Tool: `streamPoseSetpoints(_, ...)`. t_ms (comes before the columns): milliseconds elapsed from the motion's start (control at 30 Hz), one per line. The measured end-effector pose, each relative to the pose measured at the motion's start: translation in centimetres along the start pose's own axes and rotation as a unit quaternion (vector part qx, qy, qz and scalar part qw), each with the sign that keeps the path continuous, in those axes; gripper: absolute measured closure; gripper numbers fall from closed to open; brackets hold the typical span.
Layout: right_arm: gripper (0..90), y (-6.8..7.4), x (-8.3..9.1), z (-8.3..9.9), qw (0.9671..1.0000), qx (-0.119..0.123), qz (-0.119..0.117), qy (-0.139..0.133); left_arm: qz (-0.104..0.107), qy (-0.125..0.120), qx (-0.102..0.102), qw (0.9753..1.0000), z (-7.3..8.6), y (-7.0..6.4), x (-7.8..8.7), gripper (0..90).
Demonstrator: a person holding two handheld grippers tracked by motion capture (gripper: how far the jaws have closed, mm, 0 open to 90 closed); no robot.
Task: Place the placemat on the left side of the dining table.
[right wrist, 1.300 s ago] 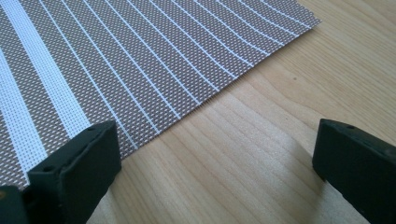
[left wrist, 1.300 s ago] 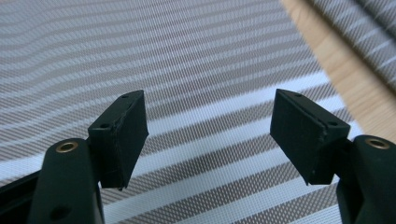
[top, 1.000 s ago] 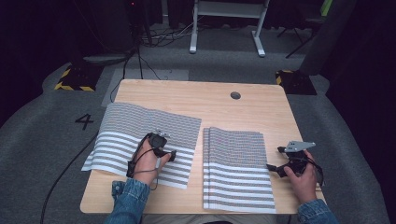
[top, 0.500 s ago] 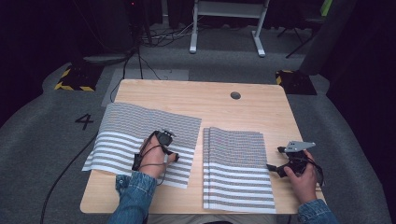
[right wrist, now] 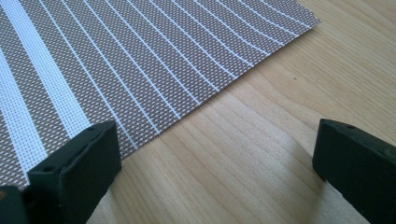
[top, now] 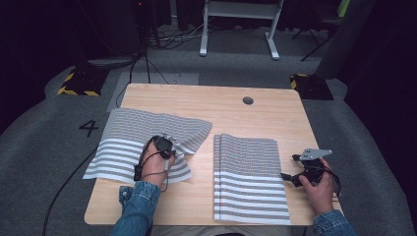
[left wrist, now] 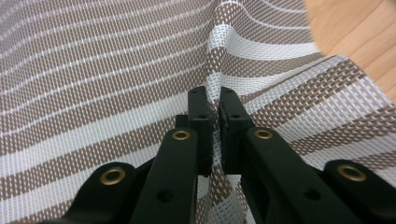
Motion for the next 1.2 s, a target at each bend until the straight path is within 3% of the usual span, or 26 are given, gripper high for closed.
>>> streamPoseSetpoints(67, 1.2, 0.0, 0.0, 0.0, 1.0000, 0.000, 0.000, 0.000, 0.000, -0.014, 0.001, 0.9999, -0.2, 0.0, 0.2, 86.7)
streamPoseSetpoints(100, 1.2, 0.0, 0.0, 0.0, 1.0000, 0.000, 0.000, 0.000, 0.007, -0.039, 0.005, 0.9992, -0.4, 0.1, 0.9, 86.9)
streamPoseSetpoints(167, 1.2, 0.0, 0.0, 0.0, 1.0000, 0.000, 0.000, 0.000, 0.018, -0.063, 0.007, 0.9978, -0.8, 0.1, 2.0, 87.0)
streamPoseSetpoints(367, 1.2, 0.0, 0.0, 0.0, 1.0000, 0.000, 0.000, 0.000, 0.060, -0.129, -0.011, 0.9897, -1.4, -0.7, 5.7, 87.2)
streamPoseSetpoints(400, 1.2, 0.0, 0.0, 0.0, 1.0000, 0.000, 0.000, 0.000, 0.060, -0.129, -0.011, 0.9897, -1.4, -0.7, 5.7, 87.2)
streamPoseSetpoints(500, 1.2, 0.0, 0.0, 0.0, 1.0000, 0.000, 0.000, 0.000, 0.080, -0.148, -0.036, 0.9850, -1.0, -1.5, 7.6, 87.2)
streamPoseSetpoints(733, 1.2, 0.0, 0.0, 0.0, 1.0000, 0.000, 0.000, 0.000, 0.096, -0.179, -0.079, 0.9760, 0.1, -3.1, 10.3, 87.1)
streamPoseSetpoints(933, 1.2, 0.0, 0.0, 0.0, 1.0000, 0.000, 0.000, 0.000, 0.112, -0.194, -0.099, 0.9694, 1.3, -4.3, 11.7, 87.1)
streamPoseSetpoints(967, 1.2, 0.0, 0.0, 0.0, 1.0000, 0.000, 0.000, 0.000, 0.112, -0.194, -0.099, 0.9694, 1.3, -4.3, 11.7, 87.1)
streamPoseSetpoints(1033, 1.2, 0.0, 0.0, 0.0, 1.0000, 0.000, 0.000, 0.000, 0.123, -0.197, -0.118, 0.9656, 2.1, -5.0, 12.2, 87.1)
streamPoseSetpoints(1067, 1.2, 0.0, 0.0, 0.0, 1.0000, 0.000, 0.000, 0.000, 0.123, -0.197, -0.118, 0.9656, 2.1, -5.0, 12.2, 87.1)
streamPoseSetpoints(1100, 1.2, 0.0, 0.0, 0.0, 1.0000, 0.000, 0.000, 0.000, 0.131, -0.196, -0.131, 0.9630, 2.6, -5.6, 12.5, 87.1)
streamPoseSetpoints(1200, 1.2, 0.0, 0.0, 0.0, 1.0000, 0.000, 0.000, 0.000, 0.140, -0.198, -0.149, 0.9585, 3.3, -6.3, 12.8, 87.2)
Point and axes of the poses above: each handheld gripper's, and its own axes: x roughly backward along the jaws, z roughly out of its underside, y roughly to its left, the point moved 9 cm from there along -x, roughly forward along the jaws, and after that the axes turned 14 degrees about y, right-handed, at the moved point
